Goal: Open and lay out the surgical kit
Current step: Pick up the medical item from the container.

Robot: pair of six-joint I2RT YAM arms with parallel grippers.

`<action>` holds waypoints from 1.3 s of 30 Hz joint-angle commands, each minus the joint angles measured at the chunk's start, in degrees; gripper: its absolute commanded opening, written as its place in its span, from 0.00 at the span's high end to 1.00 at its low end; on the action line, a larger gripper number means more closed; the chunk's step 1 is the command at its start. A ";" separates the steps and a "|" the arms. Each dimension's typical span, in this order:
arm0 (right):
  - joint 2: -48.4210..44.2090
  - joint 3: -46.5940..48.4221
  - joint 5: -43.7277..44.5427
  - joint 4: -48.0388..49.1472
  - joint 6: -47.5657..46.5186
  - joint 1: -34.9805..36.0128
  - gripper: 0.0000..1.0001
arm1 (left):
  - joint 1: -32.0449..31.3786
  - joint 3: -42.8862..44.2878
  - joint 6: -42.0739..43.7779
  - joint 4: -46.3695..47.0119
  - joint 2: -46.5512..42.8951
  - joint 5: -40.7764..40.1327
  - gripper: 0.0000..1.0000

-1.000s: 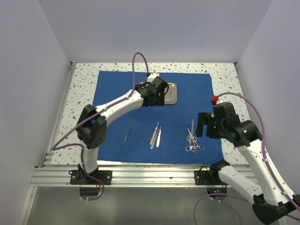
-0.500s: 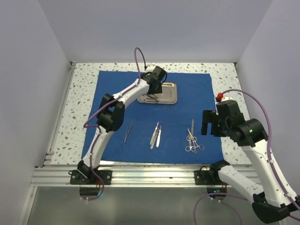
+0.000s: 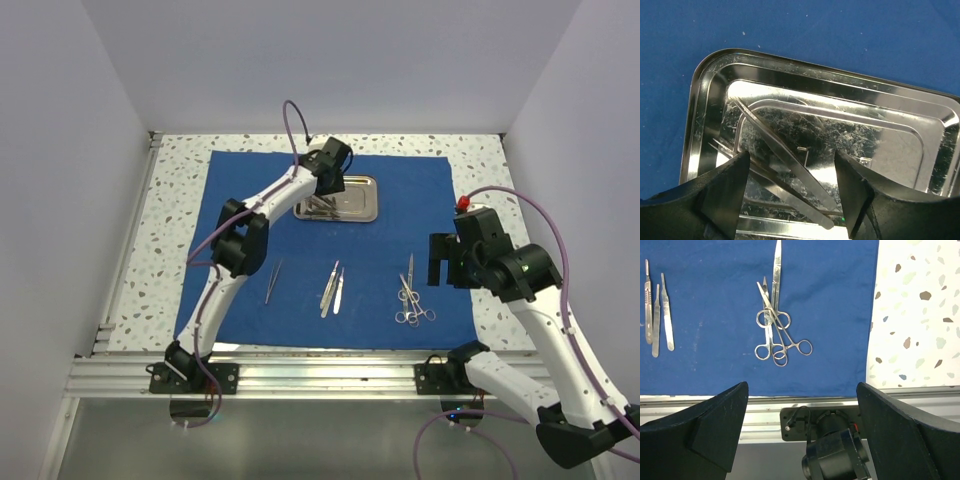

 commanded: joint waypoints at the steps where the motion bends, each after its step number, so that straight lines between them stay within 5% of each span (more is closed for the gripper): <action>1: -0.33 0.87 1.54 -0.22 -0.79 0.33 0.07 | 1.15 3.54 -1.53 1.89 2.12 0.13 0.29; 11: -1.30 0.70 2.41 -0.84 -0.09 0.33 0.06 | 2.38 3.81 -1.35 4.87 4.94 3.55 0.41; 21: -2.61 2.54 -3.82 -3.74 -0.09 0.24 0.18 | 2.64 3.64 0.76 5.40 5.29 5.57 1.00; 39: -5.87 -0.18 -4.62 -0.14 1.76 1.12 0.14 | 4.05 -5.67 9.45 5.84 -20.96 11.11 1.00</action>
